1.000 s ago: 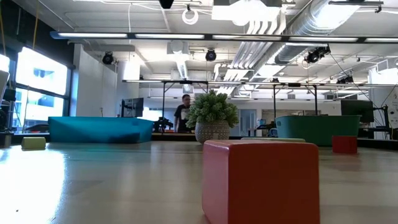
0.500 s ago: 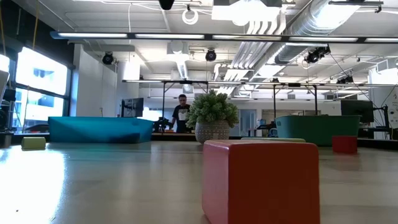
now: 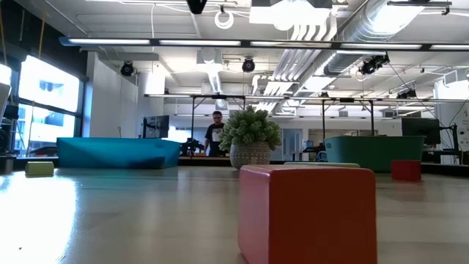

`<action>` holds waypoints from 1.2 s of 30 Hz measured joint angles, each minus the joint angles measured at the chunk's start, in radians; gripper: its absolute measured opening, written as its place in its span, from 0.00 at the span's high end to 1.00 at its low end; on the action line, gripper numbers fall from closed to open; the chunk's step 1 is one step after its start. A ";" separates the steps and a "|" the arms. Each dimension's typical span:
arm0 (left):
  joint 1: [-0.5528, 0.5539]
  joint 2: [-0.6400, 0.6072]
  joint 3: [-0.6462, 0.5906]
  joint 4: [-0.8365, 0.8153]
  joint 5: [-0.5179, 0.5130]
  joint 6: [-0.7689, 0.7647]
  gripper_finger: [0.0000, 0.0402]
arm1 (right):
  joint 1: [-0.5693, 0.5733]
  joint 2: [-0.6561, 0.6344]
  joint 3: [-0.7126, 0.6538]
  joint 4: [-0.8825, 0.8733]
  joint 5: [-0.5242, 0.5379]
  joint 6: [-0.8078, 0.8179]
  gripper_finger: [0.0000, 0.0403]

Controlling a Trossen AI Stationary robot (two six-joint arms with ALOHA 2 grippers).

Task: Sort & place blocks by color
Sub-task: Put the red block into the white bin

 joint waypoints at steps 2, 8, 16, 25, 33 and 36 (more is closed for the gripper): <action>0.000 -0.001 0.000 -0.012 0.000 0.000 0.56 | 0.000 0.002 0.000 0.001 0.001 0.000 0.81; 0.000 0.000 0.000 -0.023 0.000 0.020 0.72 | 0.001 0.003 0.000 0.006 -0.005 -0.006 0.81; 0.000 -0.001 0.000 -0.049 0.006 0.027 0.80 | 0.000 0.003 0.000 -0.001 -0.041 -0.033 0.76; -0.063 -0.014 0.001 -0.322 -0.083 0.077 0.80 | 0.000 0.002 0.000 -0.077 -0.036 -0.050 0.54; -0.213 -0.029 0.000 -0.674 -0.203 0.077 0.80 | -0.015 0.002 0.000 -0.141 -0.104 -0.122 0.48; -0.299 -0.032 0.000 -0.801 -0.238 0.039 0.80 | -0.031 0.002 0.000 -0.159 -0.128 -0.139 0.48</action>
